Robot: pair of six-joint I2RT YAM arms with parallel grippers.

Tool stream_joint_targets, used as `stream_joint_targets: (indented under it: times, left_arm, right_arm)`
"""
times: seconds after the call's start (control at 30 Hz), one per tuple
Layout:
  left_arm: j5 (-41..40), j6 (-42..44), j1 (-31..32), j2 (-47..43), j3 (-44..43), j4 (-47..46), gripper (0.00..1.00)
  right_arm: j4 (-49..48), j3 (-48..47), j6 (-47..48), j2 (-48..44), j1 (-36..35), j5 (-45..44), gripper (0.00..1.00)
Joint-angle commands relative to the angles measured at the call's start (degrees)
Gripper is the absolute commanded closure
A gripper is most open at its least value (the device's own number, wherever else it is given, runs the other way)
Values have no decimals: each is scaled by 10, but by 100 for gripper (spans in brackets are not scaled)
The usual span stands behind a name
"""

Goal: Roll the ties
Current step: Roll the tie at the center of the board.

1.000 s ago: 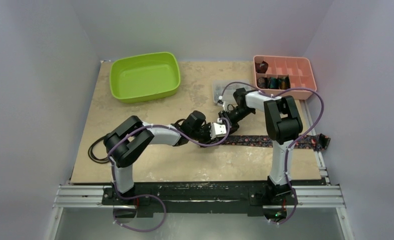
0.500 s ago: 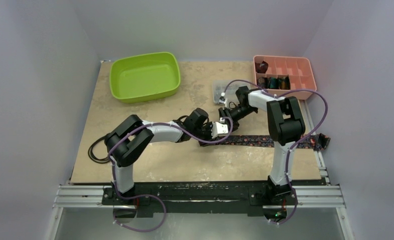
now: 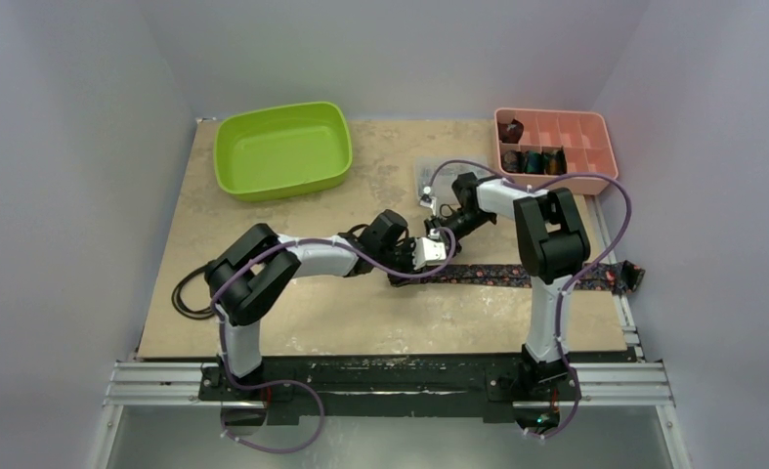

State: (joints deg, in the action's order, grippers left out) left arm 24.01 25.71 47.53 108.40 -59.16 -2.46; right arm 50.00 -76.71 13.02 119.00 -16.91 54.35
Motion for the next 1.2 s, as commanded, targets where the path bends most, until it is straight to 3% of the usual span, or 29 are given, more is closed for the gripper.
stream_joint_targets:
  times: [0.0, 0.2, 0.47, 0.7, 0.97, 1.17]
  left_arm:
    - [-17, -14, -19, 26, 35, 83, 56]
    - [71, -52, -56, -1, 74, -28, 35]
    - [120, -80, -60, 12, 102, -185, 30]
    - [96, -108, -21, 25, 70, -194, 26]
    - [33, -96, -11, 56, 41, -139, 43]
    - [32, -75, -11, 40, 63, -130, 65]
  right_arm:
    - [1, 2, 38, 6, 9, -70, 100]
    - [-30, 20, 53, 26, 17, -137, 100]
    - [-75, 27, 22, 22, 17, -192, 100]
    - [-76, 31, 7, 2, 17, -147, 100]
    - [-46, 10, 6, -34, 10, -80, 100]
    - [-18, -9, 14, -39, 9, -48, 100]
